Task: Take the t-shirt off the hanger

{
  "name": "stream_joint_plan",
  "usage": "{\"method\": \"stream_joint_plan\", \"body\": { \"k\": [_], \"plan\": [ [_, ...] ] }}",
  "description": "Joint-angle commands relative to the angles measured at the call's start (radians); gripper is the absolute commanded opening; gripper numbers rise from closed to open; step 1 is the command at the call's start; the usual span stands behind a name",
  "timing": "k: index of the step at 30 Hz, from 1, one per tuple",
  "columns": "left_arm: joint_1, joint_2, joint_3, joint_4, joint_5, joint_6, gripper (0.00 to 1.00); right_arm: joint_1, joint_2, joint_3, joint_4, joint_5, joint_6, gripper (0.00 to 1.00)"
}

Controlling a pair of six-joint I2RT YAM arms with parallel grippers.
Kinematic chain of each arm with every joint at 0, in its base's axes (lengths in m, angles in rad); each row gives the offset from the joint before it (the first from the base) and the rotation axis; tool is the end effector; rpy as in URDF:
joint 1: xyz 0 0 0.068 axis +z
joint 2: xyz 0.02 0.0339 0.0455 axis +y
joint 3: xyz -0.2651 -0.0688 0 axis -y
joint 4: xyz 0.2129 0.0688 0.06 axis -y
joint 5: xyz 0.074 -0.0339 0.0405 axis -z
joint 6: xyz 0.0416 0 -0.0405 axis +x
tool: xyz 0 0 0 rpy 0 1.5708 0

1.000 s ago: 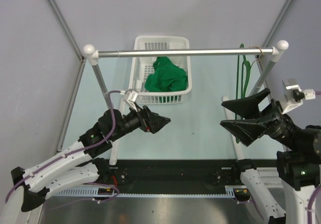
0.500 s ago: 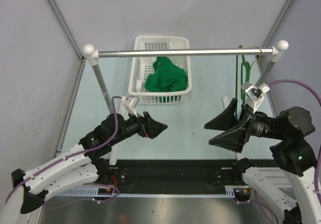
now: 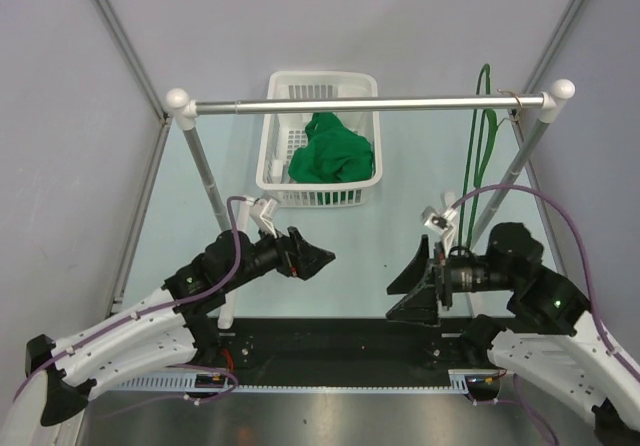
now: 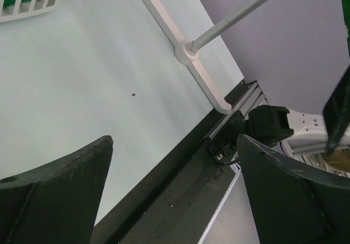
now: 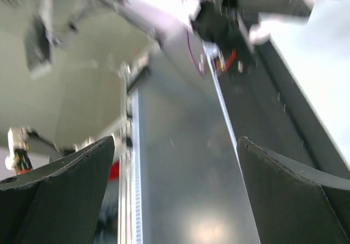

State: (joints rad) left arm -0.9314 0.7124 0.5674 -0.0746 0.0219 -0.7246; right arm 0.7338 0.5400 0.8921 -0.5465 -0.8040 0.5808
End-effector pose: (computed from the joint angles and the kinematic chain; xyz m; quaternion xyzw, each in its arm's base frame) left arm 0.0897 -0.1221 0.2902 0.0873 0.7754 -0.4664 0.4166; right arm 0.0339 0.0709 0.3597 -0.3021 0.6897 0.5964 0.2781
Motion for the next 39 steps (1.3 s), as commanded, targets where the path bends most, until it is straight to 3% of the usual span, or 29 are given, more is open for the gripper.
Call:
{"method": "stream_joint_plan", "body": {
  "k": [1, 2, 4, 8, 9, 15, 20, 23, 27, 32, 39],
  "plan": [
    [-0.003, -0.042, -0.044, 0.071, 0.038, 0.013, 1.0, 0.279, 0.026, -0.089, 0.044, 0.384, -0.091, 1.0],
    [-0.004, -0.05, -0.053, 0.108, 0.044, 0.013, 1.0, 0.341, 0.035, -0.113, 0.069, 0.536, -0.096, 1.0],
    [-0.003, -0.071, -0.092, 0.156, 0.064, 0.01, 1.0, 0.477, 0.079, -0.156, 0.144, 0.697, -0.099, 1.0],
    [-0.003, -0.119, -0.184, 0.274, 0.104, -0.031, 1.0, 0.605, 0.153, -0.29, 0.346, 1.022, -0.136, 1.0],
    [-0.003, -0.131, -0.223, 0.295, 0.108, -0.036, 1.0, 0.618, 0.156, -0.32, 0.465, 1.063, -0.145, 1.0],
    [-0.003, -0.249, -0.365, 0.369, 0.096, -0.068, 1.0, 0.584, 0.144, -0.591, 0.903, 1.217, -0.115, 1.0],
    [-0.004, -0.385, -0.547, 0.43, 0.056, -0.117, 1.0, 0.468, 0.083, -0.787, 1.005, 1.279, 0.116, 1.0],
    [-0.004, -0.503, -0.668, 0.455, 0.043, -0.157, 1.0, 0.441, -0.046, -0.978, 1.121, 1.269, 0.222, 1.0],
    [-0.003, -0.657, -0.745, 0.367, 0.015, -0.19, 1.0, 0.476, -0.211, -0.987, 0.836, 1.361, 0.273, 1.0],
    [-0.004, -0.817, -0.738, 0.191, -0.014, -0.168, 1.0, 0.487, -0.374, -0.976, 0.639, 1.411, 0.298, 1.0],
    [-0.004, -0.791, -0.738, 0.125, -0.011, -0.176, 1.0, 0.489, -0.353, -0.978, 0.655, 1.407, 0.306, 1.0]
  ]
}}
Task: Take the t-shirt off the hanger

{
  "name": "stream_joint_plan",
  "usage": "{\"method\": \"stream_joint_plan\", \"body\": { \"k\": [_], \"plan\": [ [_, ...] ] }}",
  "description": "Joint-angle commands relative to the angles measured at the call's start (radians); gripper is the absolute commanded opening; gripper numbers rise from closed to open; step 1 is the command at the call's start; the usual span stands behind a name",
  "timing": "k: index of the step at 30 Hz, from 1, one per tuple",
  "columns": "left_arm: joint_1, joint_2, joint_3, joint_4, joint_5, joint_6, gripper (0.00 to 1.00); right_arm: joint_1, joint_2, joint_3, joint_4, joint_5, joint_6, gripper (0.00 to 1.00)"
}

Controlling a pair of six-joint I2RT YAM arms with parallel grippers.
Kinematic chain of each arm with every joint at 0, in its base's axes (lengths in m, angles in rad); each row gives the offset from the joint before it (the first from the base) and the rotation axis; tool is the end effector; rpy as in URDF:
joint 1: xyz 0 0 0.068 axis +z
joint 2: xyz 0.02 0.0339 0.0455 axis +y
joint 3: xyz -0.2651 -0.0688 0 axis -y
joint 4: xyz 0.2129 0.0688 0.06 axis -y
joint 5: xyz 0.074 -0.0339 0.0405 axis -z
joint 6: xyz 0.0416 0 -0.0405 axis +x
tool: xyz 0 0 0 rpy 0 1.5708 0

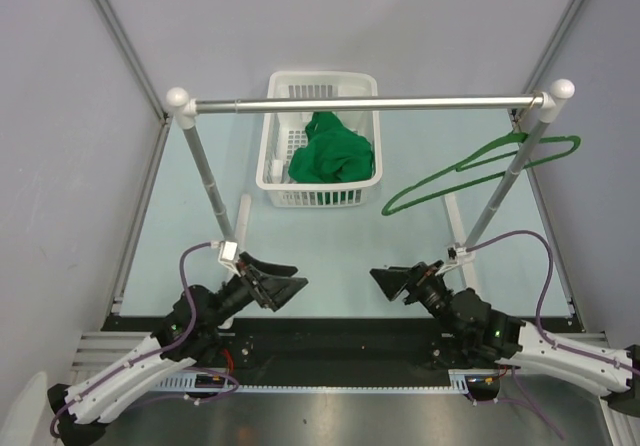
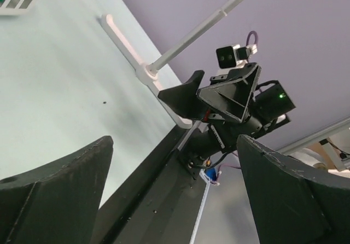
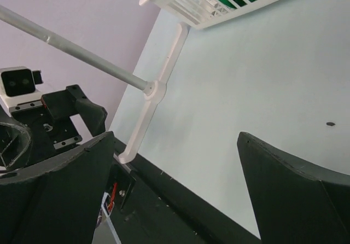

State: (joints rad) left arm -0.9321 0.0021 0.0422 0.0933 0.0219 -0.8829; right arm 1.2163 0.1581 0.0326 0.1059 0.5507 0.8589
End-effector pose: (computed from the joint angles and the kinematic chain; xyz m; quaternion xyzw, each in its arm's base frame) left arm 0.0468 -0.0646 0.1979 0.0244 0.6580 -0.5975 0.4577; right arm 0.0504 0.0734 0.1860 0.0652 0.7100 0.4816 0.5096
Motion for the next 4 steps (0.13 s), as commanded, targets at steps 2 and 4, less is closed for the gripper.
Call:
{"method": "stream_joint_plan", "body": {
  "k": [2, 4],
  "plan": [
    [-0.004, -0.064, -0.212, -0.032, 0.001, -0.021, 1.0, 0.006, 0.073, -0.12, 0.059, 0.034, 0.032, 1.0],
    [-0.004, -0.041, -0.214, 0.012, 0.019, -0.037, 1.0, 0.005, 0.101, -0.123, 0.124, -0.021, 0.02, 1.0]
  ]
}}
